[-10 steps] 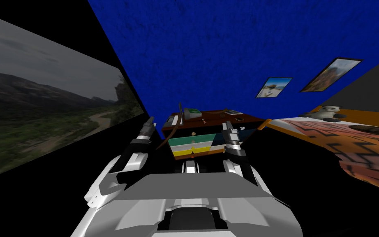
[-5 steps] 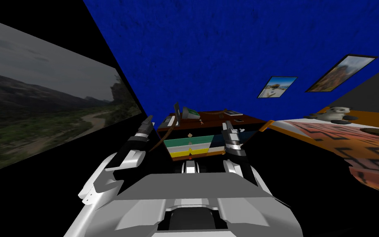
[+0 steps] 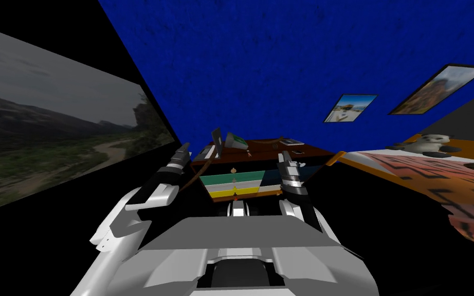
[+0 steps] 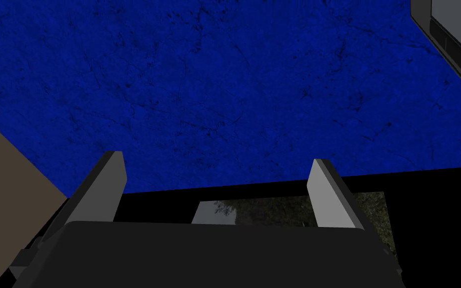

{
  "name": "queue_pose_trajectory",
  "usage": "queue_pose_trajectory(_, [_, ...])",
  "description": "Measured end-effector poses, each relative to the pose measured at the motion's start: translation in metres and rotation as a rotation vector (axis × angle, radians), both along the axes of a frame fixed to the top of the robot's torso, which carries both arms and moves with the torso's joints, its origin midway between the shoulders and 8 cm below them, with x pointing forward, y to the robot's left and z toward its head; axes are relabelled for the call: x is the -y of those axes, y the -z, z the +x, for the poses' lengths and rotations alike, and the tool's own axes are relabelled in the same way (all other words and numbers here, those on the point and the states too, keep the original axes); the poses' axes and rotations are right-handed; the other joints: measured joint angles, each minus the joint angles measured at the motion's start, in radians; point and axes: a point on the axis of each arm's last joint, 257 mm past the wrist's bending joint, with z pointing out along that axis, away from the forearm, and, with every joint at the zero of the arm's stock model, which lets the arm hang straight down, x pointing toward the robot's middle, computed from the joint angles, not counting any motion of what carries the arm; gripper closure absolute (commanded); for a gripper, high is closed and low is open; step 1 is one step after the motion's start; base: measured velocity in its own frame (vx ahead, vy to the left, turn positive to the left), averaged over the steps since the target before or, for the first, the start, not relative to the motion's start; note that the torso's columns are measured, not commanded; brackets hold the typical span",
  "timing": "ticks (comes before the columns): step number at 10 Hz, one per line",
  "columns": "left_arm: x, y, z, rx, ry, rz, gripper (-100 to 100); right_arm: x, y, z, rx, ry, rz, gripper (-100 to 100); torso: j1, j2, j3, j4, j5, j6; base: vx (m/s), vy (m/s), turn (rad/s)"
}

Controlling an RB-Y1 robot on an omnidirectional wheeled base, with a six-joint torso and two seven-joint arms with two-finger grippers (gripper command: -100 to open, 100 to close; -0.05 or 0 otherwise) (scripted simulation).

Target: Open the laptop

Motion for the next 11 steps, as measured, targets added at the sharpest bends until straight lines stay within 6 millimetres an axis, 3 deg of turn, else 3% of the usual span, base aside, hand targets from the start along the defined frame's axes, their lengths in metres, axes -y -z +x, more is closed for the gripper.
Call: queue_pose_trajectory(11, [-0.041, -0.012, 0.012, -0.129, -0.086, 0.026, -100, 0.0, 0.0, 0.0, 0.0, 0.0, 0.0, 0, 0.002, -0.002, -0.001, 0.0, 0.001, 0.0, 0.041, -0.104, 0.028])
